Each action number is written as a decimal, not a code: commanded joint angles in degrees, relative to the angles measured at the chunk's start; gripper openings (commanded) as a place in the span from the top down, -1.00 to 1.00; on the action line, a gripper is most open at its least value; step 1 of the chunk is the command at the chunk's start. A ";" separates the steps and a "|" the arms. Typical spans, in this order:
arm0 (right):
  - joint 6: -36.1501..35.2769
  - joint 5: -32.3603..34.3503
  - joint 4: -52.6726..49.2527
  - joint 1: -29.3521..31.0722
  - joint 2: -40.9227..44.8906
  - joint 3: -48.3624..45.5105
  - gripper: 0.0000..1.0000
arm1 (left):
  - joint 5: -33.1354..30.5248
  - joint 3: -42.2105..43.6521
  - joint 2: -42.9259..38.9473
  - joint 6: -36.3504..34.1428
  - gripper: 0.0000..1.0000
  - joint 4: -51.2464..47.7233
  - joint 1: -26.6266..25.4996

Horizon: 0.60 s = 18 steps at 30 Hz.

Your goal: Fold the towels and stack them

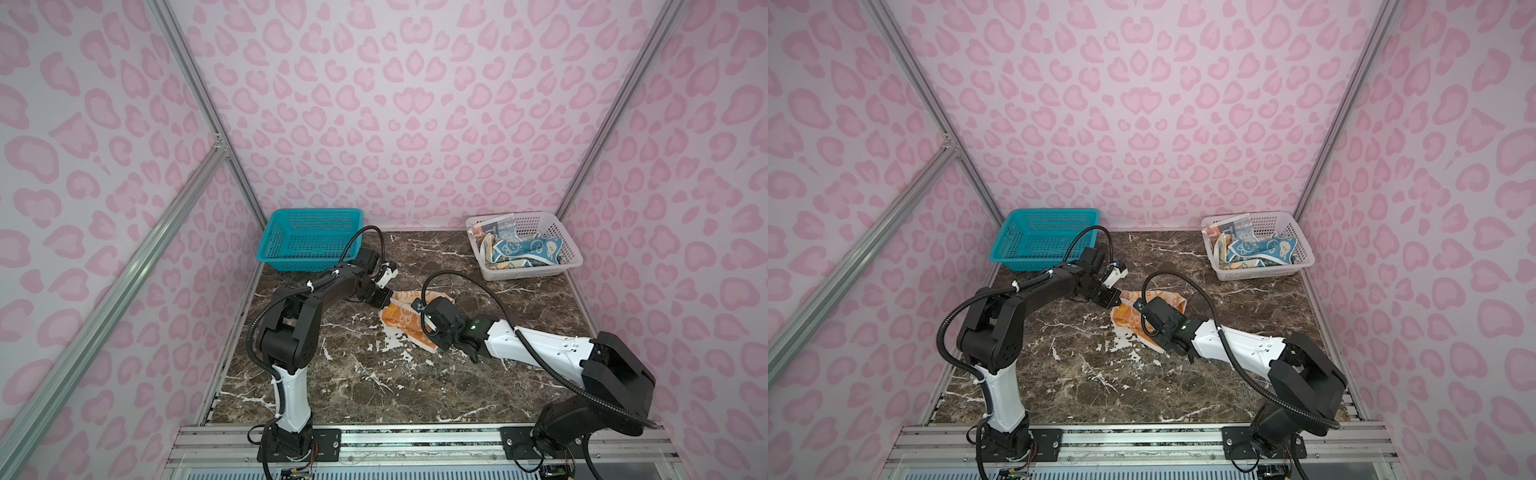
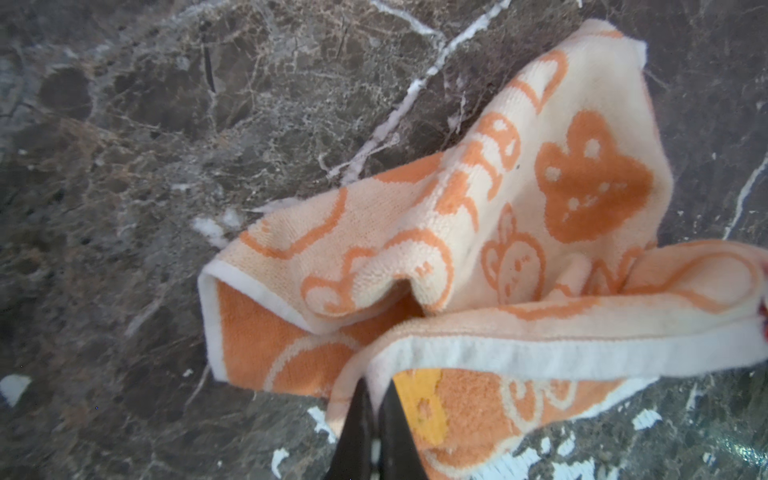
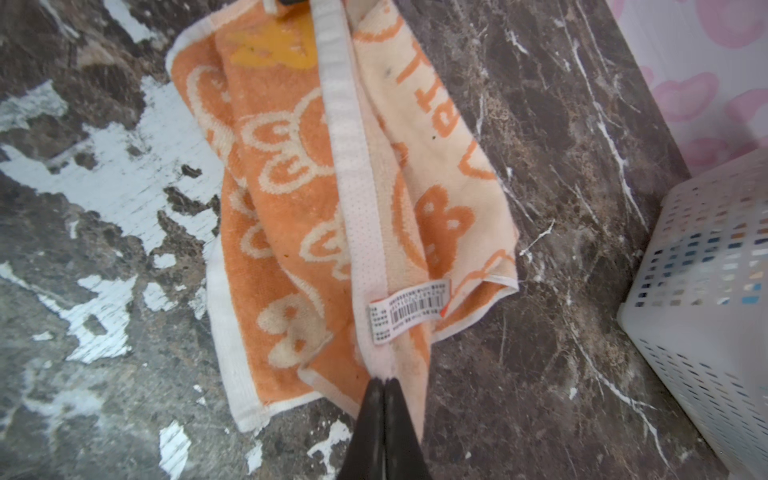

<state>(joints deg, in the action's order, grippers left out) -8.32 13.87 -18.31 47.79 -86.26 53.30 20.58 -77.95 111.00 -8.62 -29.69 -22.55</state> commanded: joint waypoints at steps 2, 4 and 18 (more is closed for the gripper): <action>0.76 -8.91 0.33 -4.85 3.18 0.01 1.00 | 1.47 -0.07 -3.71 0.15 0.94 1.44 0.11; 0.67 -13.03 0.49 -7.90 4.91 0.49 1.00 | 1.97 -0.12 -5.92 -0.16 0.94 1.63 0.06; -1.46 -35.05 -10.49 -18.61 -2.02 8.85 1.00 | 4.48 0.23 -12.08 -2.21 0.94 1.28 0.06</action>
<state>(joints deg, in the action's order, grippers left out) -8.60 -15.84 -23.99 29.26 -85.76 61.49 23.24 -77.95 98.67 -10.11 -28.51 -22.46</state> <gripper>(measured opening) 0.054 0.070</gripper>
